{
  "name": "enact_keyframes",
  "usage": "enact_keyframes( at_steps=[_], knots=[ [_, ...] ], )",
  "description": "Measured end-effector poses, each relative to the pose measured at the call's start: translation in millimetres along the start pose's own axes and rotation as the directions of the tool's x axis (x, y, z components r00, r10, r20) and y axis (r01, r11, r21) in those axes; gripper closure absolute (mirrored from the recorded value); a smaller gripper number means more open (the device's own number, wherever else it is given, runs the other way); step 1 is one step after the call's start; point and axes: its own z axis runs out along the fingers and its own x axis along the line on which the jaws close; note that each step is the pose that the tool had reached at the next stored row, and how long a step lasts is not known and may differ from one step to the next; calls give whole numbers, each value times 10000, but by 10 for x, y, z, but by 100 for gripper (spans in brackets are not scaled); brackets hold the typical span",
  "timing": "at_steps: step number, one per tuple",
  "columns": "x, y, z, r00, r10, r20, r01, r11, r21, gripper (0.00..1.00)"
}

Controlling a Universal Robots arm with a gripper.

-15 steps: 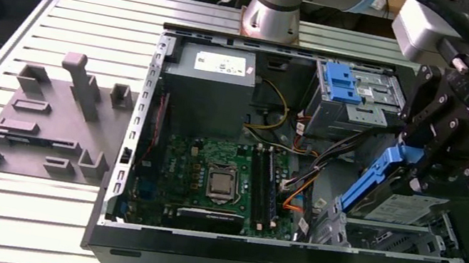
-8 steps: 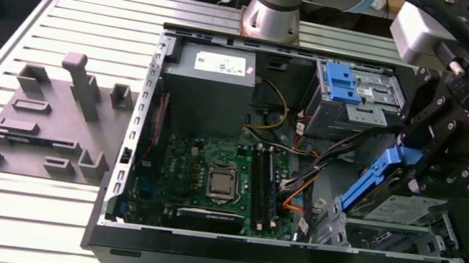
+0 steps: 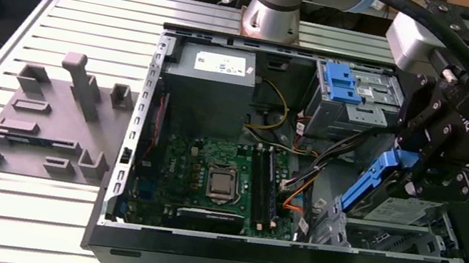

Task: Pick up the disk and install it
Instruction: 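Insert the disk into the insertion slot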

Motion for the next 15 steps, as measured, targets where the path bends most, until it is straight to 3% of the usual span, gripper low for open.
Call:
enact_keyframes(
  at_steps=[15],
  knots=[
    [2,2,120,10000,1,1,-1,10000,0,64]
  ],
)
